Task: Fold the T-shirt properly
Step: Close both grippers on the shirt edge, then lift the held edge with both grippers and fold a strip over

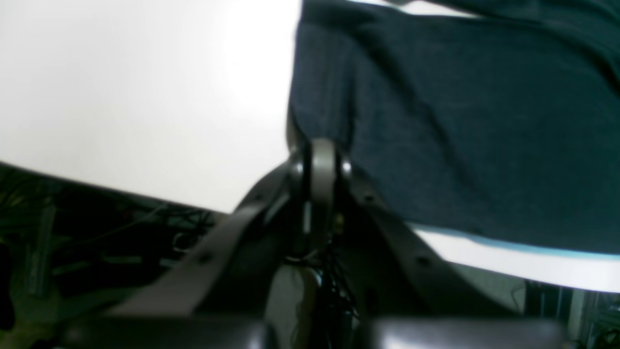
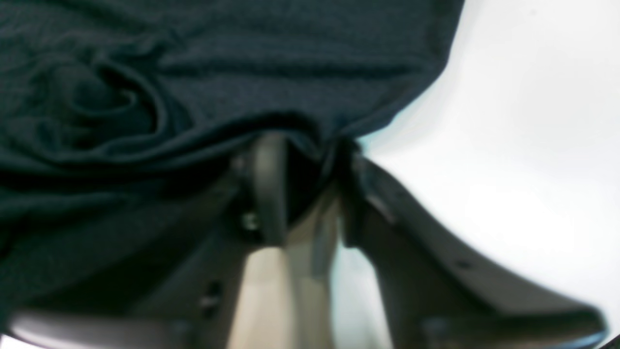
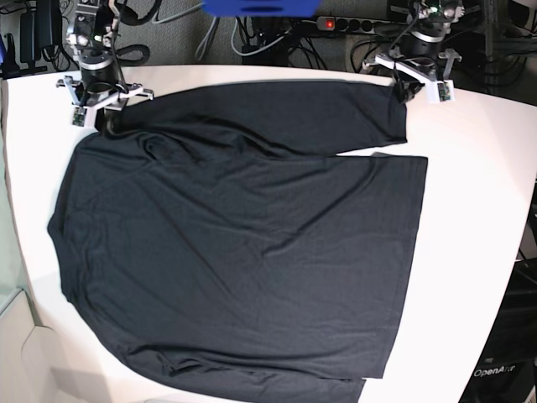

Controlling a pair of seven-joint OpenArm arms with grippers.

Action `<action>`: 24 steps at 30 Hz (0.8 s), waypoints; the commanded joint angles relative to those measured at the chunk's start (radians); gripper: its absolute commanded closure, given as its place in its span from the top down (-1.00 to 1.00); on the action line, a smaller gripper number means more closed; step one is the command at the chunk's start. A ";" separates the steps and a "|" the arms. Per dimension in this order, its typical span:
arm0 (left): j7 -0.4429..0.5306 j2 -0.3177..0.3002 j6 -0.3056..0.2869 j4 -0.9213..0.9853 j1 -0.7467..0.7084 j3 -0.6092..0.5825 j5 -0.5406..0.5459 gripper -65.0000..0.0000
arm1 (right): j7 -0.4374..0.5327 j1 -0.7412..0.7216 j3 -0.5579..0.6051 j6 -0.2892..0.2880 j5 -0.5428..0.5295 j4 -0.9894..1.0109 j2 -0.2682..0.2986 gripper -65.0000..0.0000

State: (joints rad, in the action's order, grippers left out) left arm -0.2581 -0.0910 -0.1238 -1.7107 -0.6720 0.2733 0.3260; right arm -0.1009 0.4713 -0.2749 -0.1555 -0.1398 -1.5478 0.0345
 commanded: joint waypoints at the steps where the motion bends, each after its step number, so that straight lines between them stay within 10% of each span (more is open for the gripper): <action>1: 0.019 -0.005 -0.004 -0.022 -0.009 0.004 0.006 -1.00 | -0.046 0.007 -0.001 -0.006 -0.005 0.002 0.002 -0.79; 24: 0.018 -0.002 0.000 -0.177 -0.013 0.024 0.008 -1.00 | -0.044 0.020 0.004 -0.006 -0.004 -0.213 0.006 -1.00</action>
State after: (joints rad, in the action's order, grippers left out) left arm -0.2626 -0.0872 -0.1257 -1.8679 -0.6792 0.2905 0.3271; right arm -0.1715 0.4923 -0.2676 -0.1574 -0.1390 -1.7428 0.0315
